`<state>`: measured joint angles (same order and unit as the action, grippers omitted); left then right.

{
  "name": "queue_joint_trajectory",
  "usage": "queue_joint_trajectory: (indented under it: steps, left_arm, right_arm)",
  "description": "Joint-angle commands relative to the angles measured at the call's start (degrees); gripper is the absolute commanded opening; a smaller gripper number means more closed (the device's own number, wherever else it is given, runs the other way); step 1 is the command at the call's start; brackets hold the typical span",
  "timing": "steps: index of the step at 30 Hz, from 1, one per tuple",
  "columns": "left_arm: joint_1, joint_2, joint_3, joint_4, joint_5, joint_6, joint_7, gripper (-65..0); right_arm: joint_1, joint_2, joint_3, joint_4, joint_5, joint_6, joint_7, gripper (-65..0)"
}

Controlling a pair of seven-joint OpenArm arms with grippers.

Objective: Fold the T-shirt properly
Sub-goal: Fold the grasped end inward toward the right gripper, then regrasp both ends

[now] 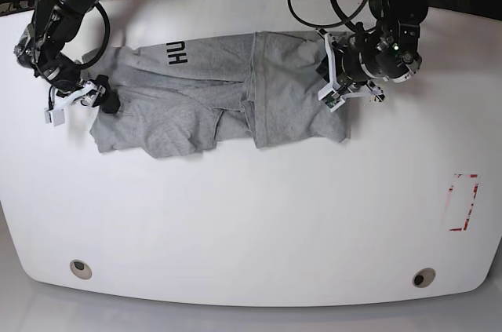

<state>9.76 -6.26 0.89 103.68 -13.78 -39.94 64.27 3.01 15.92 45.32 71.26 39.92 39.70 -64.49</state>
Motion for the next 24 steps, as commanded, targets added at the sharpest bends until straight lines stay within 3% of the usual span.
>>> queue_joint_trajectory:
  steps: [1,8,15,18,24]
  left_arm:
    - [0.0,-0.2,-0.1,5.4,-0.6,-0.1,-0.3,-57.6]
    - [-0.1,-0.2,-4.6,6.6,-0.2,-0.1,1.6,-57.5]
    - [-1.8,0.0,-8.6,-0.1,-0.4,-0.1,0.8,-57.5]
    - [-2.4,-0.1,-8.6,-3.6,-0.2,-0.1,-1.2,-57.5]
    - [-2.6,-0.1,-8.6,-7.8,-0.2,-0.1,-2.7,-57.5]
  right_arm:
    - [-0.1,0.6,-0.9,0.8,-0.1,0.3,-0.4,-21.2]
    - [-1.6,-2.4,-3.6,3.2,-0.6,0.3,0.0,-21.2]
    - [-1.8,-4.1,-3.7,5.2,-0.7,0.3,0.0,-21.7]
    - [-1.6,-4.2,-3.8,5.2,-0.7,0.3,0.0,-28.7]
    - [-1.9,-4.2,-3.9,7.7,-0.2,0.3,-0.3,-52.8]
